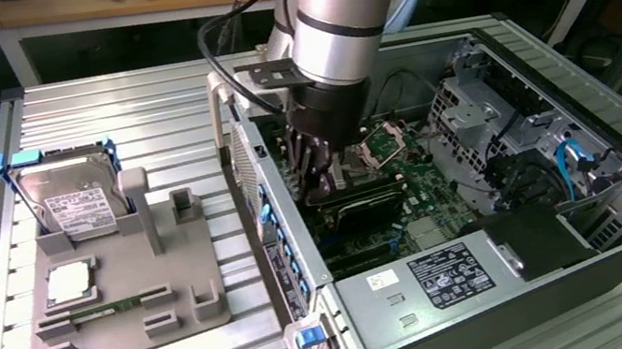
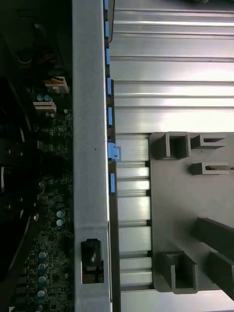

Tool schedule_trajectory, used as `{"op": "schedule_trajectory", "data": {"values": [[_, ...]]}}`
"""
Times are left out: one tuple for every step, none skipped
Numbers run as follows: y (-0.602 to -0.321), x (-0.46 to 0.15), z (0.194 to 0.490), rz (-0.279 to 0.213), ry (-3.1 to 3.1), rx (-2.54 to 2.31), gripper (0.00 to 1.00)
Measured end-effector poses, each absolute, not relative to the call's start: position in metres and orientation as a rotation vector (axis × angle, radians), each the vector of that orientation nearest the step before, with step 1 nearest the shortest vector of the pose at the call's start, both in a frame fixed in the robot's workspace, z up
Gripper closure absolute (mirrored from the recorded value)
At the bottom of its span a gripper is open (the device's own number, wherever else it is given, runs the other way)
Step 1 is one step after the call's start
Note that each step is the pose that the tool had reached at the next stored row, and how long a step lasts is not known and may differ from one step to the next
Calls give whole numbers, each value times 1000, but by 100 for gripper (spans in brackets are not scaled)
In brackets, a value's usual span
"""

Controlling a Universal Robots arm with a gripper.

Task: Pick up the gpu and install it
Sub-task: 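Press down on the gpu until it lock into place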

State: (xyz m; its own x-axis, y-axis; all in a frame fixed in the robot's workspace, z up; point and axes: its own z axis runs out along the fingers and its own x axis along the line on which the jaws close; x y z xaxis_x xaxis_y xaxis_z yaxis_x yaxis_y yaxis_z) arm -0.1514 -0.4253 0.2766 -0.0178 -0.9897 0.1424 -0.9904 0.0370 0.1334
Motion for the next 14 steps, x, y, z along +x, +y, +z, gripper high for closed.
{"op": "schedule_trajectory", "data": {"values": [[-425, -152, 277, 6, -2111, 2054, 86], [-425, -152, 277, 6, -2111, 2054, 86], [-425, -152, 276, 6, -2112, 2054, 86], [-425, -152, 275, 7, -2112, 2054, 86], [-425, -153, 274, 7, -2112, 2054, 86], [-425, -153, 272, 7, -2112, 2054, 86], [-425, -153, 272, 7, -2112, 2054, 86], [-425, -153, 272, 7, -2112, 2054, 86], [-425, -153, 272, 7, -2112, 2054, 86], [-425, -153, 272, 7, -2112, 2054, 86], [-425, -153, 272, 7, -2112, 2054, 86], [-425, -153, 272, 7, -2112, 2054, 86], [-425, -153, 271, 7, -2112, 2054, 86], [-425, -154, 271, 7, -2112, 2054, 86]]}}
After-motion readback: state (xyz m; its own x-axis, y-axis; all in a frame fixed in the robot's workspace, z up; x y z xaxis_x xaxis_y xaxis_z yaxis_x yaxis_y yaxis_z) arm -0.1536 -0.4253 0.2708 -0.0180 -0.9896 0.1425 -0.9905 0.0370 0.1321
